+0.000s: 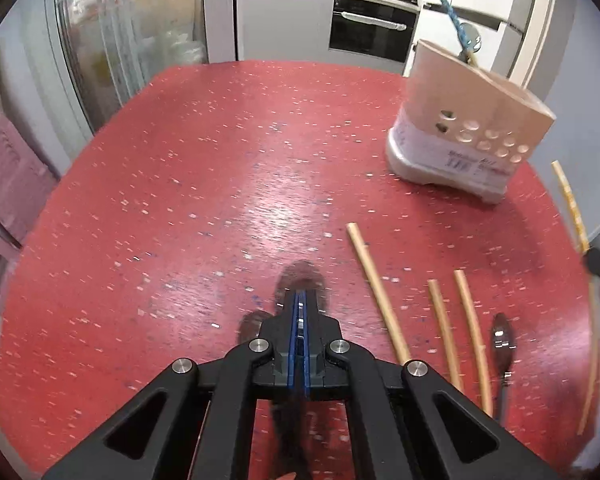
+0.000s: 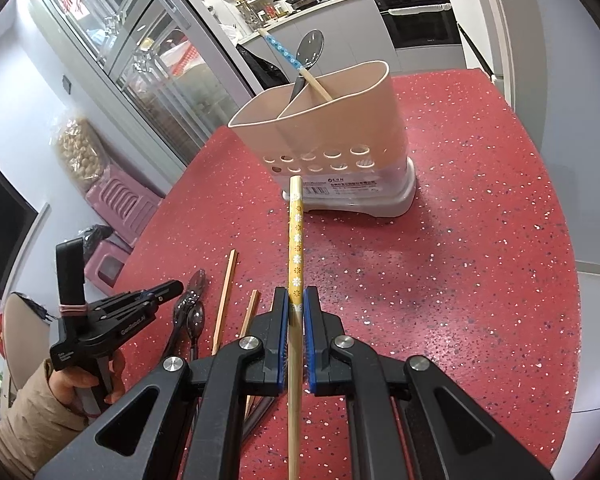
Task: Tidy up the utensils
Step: 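Close the left tool on a plain wooden chopstick beside the spoons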
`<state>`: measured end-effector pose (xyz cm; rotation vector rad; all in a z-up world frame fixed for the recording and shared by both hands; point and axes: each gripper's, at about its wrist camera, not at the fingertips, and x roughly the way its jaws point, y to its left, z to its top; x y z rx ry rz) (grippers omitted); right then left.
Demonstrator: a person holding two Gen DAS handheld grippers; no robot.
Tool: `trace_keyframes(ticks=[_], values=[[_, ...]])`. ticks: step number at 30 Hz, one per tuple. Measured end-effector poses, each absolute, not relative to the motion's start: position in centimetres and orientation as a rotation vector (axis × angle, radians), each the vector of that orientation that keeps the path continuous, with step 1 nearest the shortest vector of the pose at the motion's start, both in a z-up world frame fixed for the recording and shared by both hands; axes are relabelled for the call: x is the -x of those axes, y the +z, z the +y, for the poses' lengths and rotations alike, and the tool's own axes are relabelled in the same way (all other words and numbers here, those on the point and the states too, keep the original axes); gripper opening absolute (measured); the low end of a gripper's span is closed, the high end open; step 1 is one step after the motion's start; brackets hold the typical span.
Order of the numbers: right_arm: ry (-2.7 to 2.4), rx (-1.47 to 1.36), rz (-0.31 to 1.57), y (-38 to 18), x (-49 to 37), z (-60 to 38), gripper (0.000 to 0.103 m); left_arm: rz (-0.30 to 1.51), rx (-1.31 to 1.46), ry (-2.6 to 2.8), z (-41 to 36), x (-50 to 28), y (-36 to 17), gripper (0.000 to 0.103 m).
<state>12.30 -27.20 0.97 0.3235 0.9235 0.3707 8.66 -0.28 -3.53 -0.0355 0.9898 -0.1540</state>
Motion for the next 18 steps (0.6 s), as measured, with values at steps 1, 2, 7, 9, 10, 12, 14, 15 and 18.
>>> trace_keyframes(ticks=[1,2,7,9,10,12,14,15,18], values=[[0.370,-0.325,0.924,0.9,-12.3,-27.3,0.008,0.984,0.031,-0.173,-0.7,-8.4,-3.4,0.026],[0.369,-0.327,0.924,0.9,-12.3,-27.4,0.008,0.978,0.022,-0.184,-1.1,-8.1,-3.3,0.026],[0.374,-0.343,0.921,0.7,-12.3,-27.8,0.008,0.974,0.010,-0.198,-3.6,-7.5,-3.0,0.026],[0.375,-0.348,0.918,0.7,-12.2,-28.1,0.008,1.007,0.011,-0.208,-4.6,-7.7,-3.4,0.026],[0.376,-0.352,0.916,0.7,-12.1,-28.2,0.008,1.017,0.003,-0.208,-5.0,-7.7,-3.6,0.026],[0.374,-0.361,0.910,0.8,-12.0,-28.5,0.008,0.992,-0.029,-0.177,-5.8,-7.6,-3.6,0.026],[0.371,-0.370,0.906,0.7,-11.9,-28.9,0.008,0.956,-0.018,-0.162,-5.7,-7.5,-3.4,0.026],[0.368,-0.377,0.906,0.6,-11.9,-29.2,0.008,0.950,0.004,-0.178,-5.5,-7.5,-3.3,0.026],[0.361,-0.396,0.910,0.3,-11.9,-29.8,0.008,0.887,0.021,-0.168,-4.8,-6.9,-2.4,0.026]])
